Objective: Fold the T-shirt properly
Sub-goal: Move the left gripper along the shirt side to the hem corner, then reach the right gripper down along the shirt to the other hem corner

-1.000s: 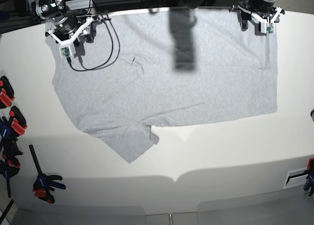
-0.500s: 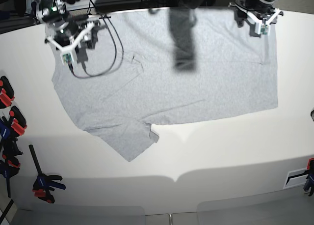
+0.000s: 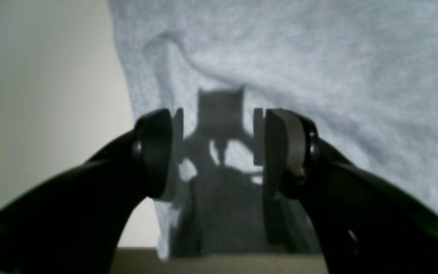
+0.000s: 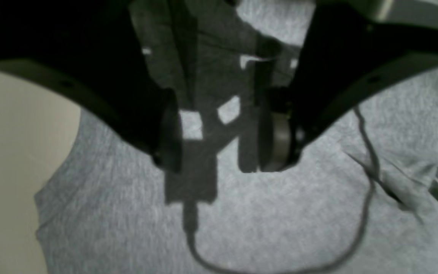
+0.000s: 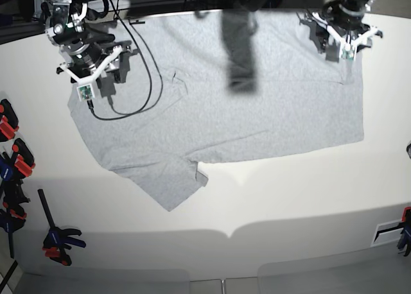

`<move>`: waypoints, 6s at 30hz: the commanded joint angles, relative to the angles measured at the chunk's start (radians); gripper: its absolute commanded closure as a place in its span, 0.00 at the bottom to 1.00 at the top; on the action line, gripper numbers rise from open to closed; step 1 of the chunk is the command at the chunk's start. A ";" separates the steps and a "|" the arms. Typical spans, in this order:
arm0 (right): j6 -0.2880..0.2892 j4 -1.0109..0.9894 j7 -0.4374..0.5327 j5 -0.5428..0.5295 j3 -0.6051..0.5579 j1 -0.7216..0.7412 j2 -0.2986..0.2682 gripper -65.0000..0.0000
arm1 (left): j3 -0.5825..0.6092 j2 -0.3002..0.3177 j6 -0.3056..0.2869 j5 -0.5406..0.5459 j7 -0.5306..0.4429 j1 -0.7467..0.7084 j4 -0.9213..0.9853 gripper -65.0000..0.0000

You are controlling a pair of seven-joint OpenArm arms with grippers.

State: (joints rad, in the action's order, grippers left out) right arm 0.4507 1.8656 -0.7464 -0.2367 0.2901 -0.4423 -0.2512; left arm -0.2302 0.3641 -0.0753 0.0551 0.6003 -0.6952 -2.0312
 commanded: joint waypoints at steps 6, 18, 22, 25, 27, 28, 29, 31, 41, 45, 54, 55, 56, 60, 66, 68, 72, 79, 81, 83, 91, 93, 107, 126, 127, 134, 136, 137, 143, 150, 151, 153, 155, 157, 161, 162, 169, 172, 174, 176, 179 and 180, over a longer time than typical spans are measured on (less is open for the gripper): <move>0.008 0.019 -0.108 -0.010 0.004 0.063 -0.009 0.40 | -0.007 0.076 0.010 -0.002 -0.024 0.138 -0.019 0.41; 0.008 0.020 -0.098 -0.010 0.004 0.093 -0.009 0.40 | -0.007 0.137 0.011 -0.003 -0.203 0.275 -0.019 0.38; 0.008 0.020 -0.101 -0.010 0.004 0.093 -0.009 0.40 | -0.006 0.138 0.008 -0.001 -0.169 0.317 -0.019 0.34; 0.008 0.020 -0.102 -0.010 0.004 0.093 -0.009 0.40 | -0.006 0.138 0.007 0.027 -0.048 0.352 -0.019 0.31; 0.008 0.020 -0.101 -0.010 0.004 0.093 -0.009 0.40 | -0.006 0.138 0.008 0.052 -0.001 0.366 -0.019 0.31; 0.008 0.020 -0.099 -0.010 0.004 0.093 -0.009 0.40 | -0.006 0.138 0.008 0.058 -0.003 0.366 -0.019 0.31; 0.008 0.020 -0.098 -0.010 0.004 0.093 -0.009 0.40 | -0.006 0.137 0.008 0.058 -0.014 0.365 -0.019 0.31; 0.008 0.020 -0.089 -0.010 0.004 0.093 -0.009 0.40 | -0.006 0.137 0.008 0.058 -0.048 0.365 -0.019 0.31; 0.008 0.020 -0.066 -0.011 0.004 0.093 -0.009 0.40 | -0.006 0.138 0.008 -0.026 -0.176 0.366 -0.019 0.31; 0.008 0.020 -0.062 -0.043 0.004 0.093 -0.009 0.40 | -0.006 0.137 0.024 -0.040 -0.175 0.380 -0.019 0.31; 0.006 0.020 -0.059 -0.145 0.004 0.093 -0.009 0.40 | -0.006 0.132 0.027 -0.037 -0.175 0.384 -0.019 0.31; 0.006 0.020 -0.055 -0.145 0.004 0.093 -0.009 0.40 | -0.006 0.132 0.027 -0.037 -0.175 0.384 -0.019 0.31; 0.006 0.020 -0.054 -0.145 0.004 0.093 -0.009 0.40 | -0.006 0.132 0.027 -0.037 -0.175 0.384 -0.019 0.31; 0.005 0.020 -0.055 -0.145 0.004 0.093 -0.009 0.40 | -0.006 0.132 0.027 -0.037 -0.174 0.384 -0.019 0.31; 0.006 0.020 -0.035 -0.169 0.004 0.093 -0.009 0.40 | -0.006 0.132 0.027 -0.052 -0.149 0.385 -0.019 0.31; 0.006 0.020 0.006 -0.204 0.004 0.093 -0.009 0.40 | -0.006 0.132 0.029 -0.068 -0.117 0.389 -0.019 0.31; 0.035 0.020 0.028 -0.280 0.004 0.120 -0.009 0.40 | -0.007 0.134 0.092 -0.134 -0.039 0.426 -0.017 0.31; 0.072 0.020 0.004 -0.321 0.004 0.216 -0.008 0.40 | -0.007 0.161 0.101 -0.148 -0.038 0.514 0.029 0.31; 0.072 0.020 0.003 -0.321 0.004 0.238 -0.009 0.40 | -0.007 0.175 0.097 -0.122 -0.033 0.557 0.099 0.31; 0.072 0.020 0.002 -0.321 0.004 0.253 -0.006 0.40 | -0.007 0.197 0.064 -0.070 -0.017 0.611 0.205 0.31; 0.072 0.020 -0.055 -0.324 0.004 0.259 -0.006 0.40 | -0.006 0.246 -0.198 0.238 0.107 0.883 0.674 0.31; 0.072 0.020 -0.085 -0.325 0.004 0.259 -0.006 0.40 | -0.006 0.249 -0.256 0.322 0.142 0.958 0.795 0.31; 0.068 0.020 -0.204 -0.333 0.004 0.259 -0.006 0.40 | -0.006 0.275 -0.367 0.417 0.199 1.210 1.275 0.31; 0.069 0.020 -0.205 -0.403 0.004 0.259 -0.006 0.40 | -0.006 0.273 -0.374 0.484 0.171 1.146 1.400 0.31; 0.069 0.020 -0.205 -0.403 0.004 0.259 -0.006 0.40 | -0.006 0.273 -0.374 0.493 0.167 1.145 1.400 0.31; 0.069 0.020 -0.204 -0.403 0.004 0.259 -0.006 0.40 | -0.006 0.273 -0.375 0.500 0.137 1.144 1.400 0.31; 0.069 0.020 -0.204 -0.403 0.004 0.259 -0.006 0.40 | -0.006 0.272 -0.375 0.500 0.119 1.144 1.400 0.31; 0.069 0.020 -0.204 -0.403 0.004 0.260 -0.006 0.40 | -0.006 0.271 -0.374 0.500 0.104 1.144 1.400 0.31; 0.069 0.020 -0.204 -0.403 0.004 0.259 -0.007 0.40 | -0.006 0.267 -0.405 0.504 0.087 1.144 1.400 0.31; 0.069 0.020 -0.204 -0.403 0.004 0.259 -0.006 0.40 | -0.006 0.240 -0.475 0.504 0.154 1.143 1.400 0.32; 0.069 0.020 -0.205 -0.403 0.004 0.259 -0.006 0.40 | -0.006 0.232 -0.475 0.504 0.154 1.144 1.400 0.32; 0.069 0.020 -0.205 -0.403 0.004 0.259 -0.006 0.40 | -0.006 0.218 -0.476 0.503 0.154 1.144 1.400 0.32; 0.069 0.020 -0.205 -0.403 0.004 0.259 -0.007 0.40 | -0.006 0.211 -0.476 0.496 0.151 1.144 1.400 0.32; 0.069 0.020 -0.205 -0.403 0.004 0.259 -0.007 0.40 | -0.006 0.211 -0.475 0.478 0.135 1.144 1.400 0.34; 0.069 0.020 -0.204 -0.403 0.004 0.259 -0.006 0.40 | -0.006 0.223 -0.475 0.459 0.128 1.144 1.400 0.48; 0.069 0.020 -0.204 -0.403 0.004 0.260 -0.007 0.40 | -0.006 0.225 -0.475 0.459 0.128 1.144 1.400 0.53; 0.069 0.020 -0.204 -0.402 0.004 0.260 -0.006 0.40 | -0.006 0.227 -0.475 0.478 0.105 1.144 1.400 0.79; 0.069 0.020 -0.203 -0.377 0.004 0.260 -0.006 0.40 | -0.006 0.227 -0.475 0.478 0.056 1.144 1.400 0.81; 0.069 0.020 -0.196 -0.323 0.004 0.259 -0.006 0.40 | -0.006 0.227 -0.475 0.478 0.026 1.144 1.400 0.82; 0.069 0.020 -0.193 -0.284 0.004 0.260 -0.006 0.40 | -0.006 0.227 -0.475 0.478 0.014 1.144 1.400 0.92; 0.067 0.020 -0.158 -0.269 0.004 0.260 -0.007 0.40 | -0.006 0.227 -0.475 0.508 0.012 1.144 1.399 1.00; 0.066 0.020 -0.134 -0.270 0.004 0.260 -0.006 0.40 | -0.006 0.227 -0.475 0.524 0.012 1.144 1.398 1.00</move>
State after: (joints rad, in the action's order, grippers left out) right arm 0.5133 1.8656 -0.9024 -0.4969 0.2901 -0.1963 -0.2466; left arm -0.2356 0.5709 -0.5472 0.5613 0.6281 0.4240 -0.6212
